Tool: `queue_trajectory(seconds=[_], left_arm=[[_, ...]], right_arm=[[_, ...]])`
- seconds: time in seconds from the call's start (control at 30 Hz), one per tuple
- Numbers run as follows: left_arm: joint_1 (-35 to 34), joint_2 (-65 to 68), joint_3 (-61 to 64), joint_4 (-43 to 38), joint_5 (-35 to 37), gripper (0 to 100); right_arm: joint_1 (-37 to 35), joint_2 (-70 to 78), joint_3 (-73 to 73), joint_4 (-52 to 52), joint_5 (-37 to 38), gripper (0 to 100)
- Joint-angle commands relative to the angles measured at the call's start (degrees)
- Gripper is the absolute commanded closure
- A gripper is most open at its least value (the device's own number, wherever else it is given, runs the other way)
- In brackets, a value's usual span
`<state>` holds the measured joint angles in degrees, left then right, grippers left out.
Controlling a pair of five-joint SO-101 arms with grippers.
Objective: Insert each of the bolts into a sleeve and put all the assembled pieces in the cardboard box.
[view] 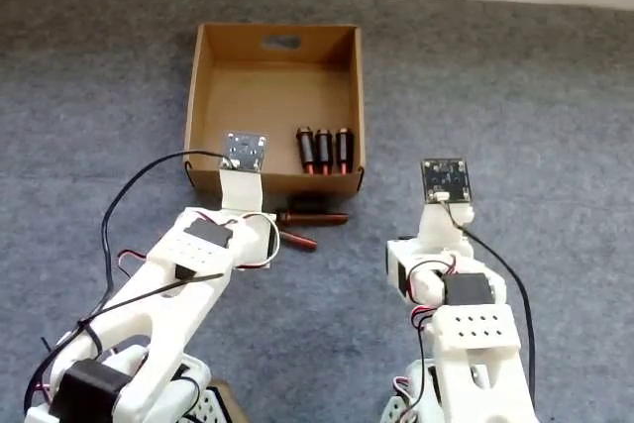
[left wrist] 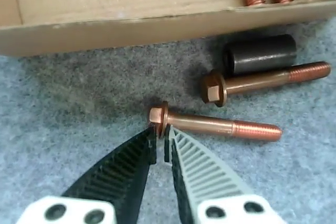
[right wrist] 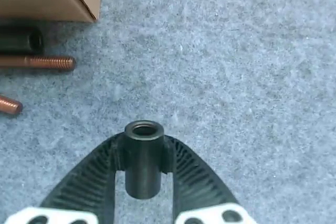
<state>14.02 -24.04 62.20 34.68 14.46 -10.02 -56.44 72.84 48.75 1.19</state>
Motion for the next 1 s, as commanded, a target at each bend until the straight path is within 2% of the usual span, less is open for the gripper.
queue_trajectory(seconds=[0.0, 0.2, 0.5, 0.57, 0.97], left_arm=[[0.31, -0.04, -0.22, -0.53, 0.26, 95], [0.13, -0.57, -0.4, -0.26, -0.62, 95], [0.04, -0.66, -1.54, 5.63, -17.32, 96], [0.04, -0.66, -1.54, 5.71, -17.85, 100], [-0.04, -0.66, -3.21, 6.15, -17.67, 99]], right_arm=[[-0.22, -1.1, -0.22, -1.01, -0.35, 99.2], [-0.22, -1.1, -0.22, -1.01, -0.35, 99.2], [-0.22, -1.1, -0.22, -1.01, -0.35, 99.2], [-0.22, -1.1, -0.22, -1.01, -0.35, 99.2], [-0.22, -1.1, -0.22, -1.01, -0.35, 99.2]])
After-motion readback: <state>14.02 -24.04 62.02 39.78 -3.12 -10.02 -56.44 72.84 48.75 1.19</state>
